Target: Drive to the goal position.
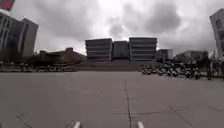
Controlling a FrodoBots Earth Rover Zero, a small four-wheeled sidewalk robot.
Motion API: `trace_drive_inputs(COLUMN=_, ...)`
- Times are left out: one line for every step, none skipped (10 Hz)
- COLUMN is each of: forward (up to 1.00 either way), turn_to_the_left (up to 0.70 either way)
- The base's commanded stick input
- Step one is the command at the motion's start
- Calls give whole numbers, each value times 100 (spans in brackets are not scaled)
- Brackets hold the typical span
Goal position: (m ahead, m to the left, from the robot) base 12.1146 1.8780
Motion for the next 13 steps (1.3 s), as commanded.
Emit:
trace_drive_inputs(forward=100, turn_to_the_left=0)
trace_drive_inputs(forward=100, turn_to_the_left=0)
trace_drive_inputs(forward=100, turn_to_the_left=0)
trace_drive_inputs(forward=100, turn_to_the_left=0)
trace_drive_inputs(forward=100, turn_to_the_left=0)
trace_drive_inputs(forward=100, turn_to_the_left=0)
trace_drive_inputs(forward=100, turn_to_the_left=0)
trace_drive_inputs(forward=100, turn_to_the_left=0)
trace_drive_inputs(forward=100, turn_to_the_left=0)
trace_drive_inputs(forward=100, turn_to_the_left=0)
trace_drive_inputs(forward=100, turn_to_the_left=0)
trace_drive_inputs(forward=100, turn_to_the_left=0)
trace_drive_inputs(forward=100, turn_to_the_left=0)
